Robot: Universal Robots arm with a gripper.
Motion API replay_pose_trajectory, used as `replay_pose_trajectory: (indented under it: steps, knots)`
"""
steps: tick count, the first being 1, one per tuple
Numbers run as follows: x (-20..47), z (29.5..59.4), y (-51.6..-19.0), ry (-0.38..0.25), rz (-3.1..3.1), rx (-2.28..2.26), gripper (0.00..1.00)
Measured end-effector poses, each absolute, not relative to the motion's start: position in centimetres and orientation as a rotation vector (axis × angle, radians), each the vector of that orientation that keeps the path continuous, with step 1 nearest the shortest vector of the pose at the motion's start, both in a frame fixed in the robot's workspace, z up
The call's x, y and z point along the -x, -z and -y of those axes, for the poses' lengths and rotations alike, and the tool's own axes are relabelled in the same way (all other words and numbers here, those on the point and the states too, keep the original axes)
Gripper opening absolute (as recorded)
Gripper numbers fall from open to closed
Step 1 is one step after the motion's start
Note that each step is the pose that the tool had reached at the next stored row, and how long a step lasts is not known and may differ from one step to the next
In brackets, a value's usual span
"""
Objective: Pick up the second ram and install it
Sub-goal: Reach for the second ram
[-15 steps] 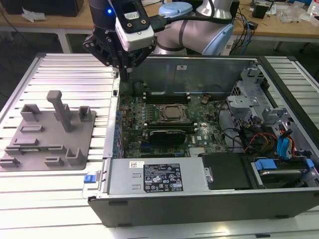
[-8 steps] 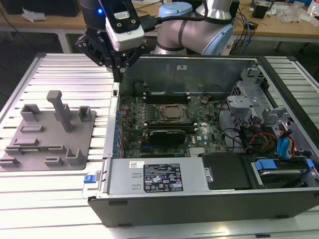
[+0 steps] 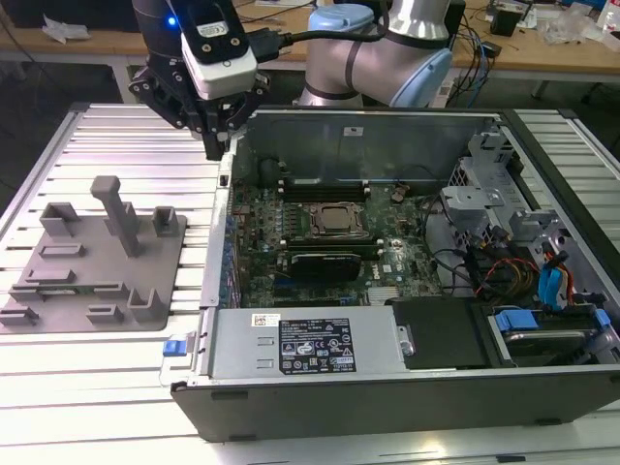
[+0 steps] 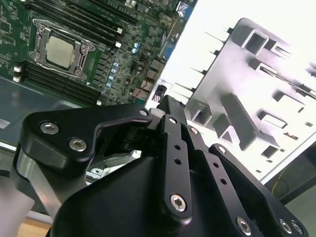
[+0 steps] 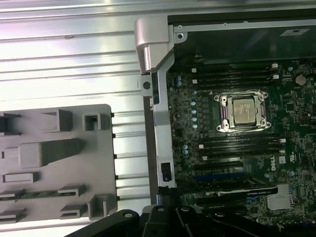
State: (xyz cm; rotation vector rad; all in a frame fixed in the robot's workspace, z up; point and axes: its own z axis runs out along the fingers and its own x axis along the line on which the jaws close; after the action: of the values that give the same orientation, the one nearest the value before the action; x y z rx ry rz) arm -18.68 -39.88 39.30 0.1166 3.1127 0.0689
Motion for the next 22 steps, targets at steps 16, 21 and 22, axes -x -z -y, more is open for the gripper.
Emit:
replay_pose_trajectory:
  steps: [16, 21, 22]
  knots:
    - [22.5, 39.9, -39.2, -0.069, -3.112, -0.116, 0.08]
    - [23.4, 39.9, -39.2, -0.069, -3.112, -0.117, 0.08]
    - [23.5, 39.9, -39.2, -0.069, -3.112, -0.117, 0.08]
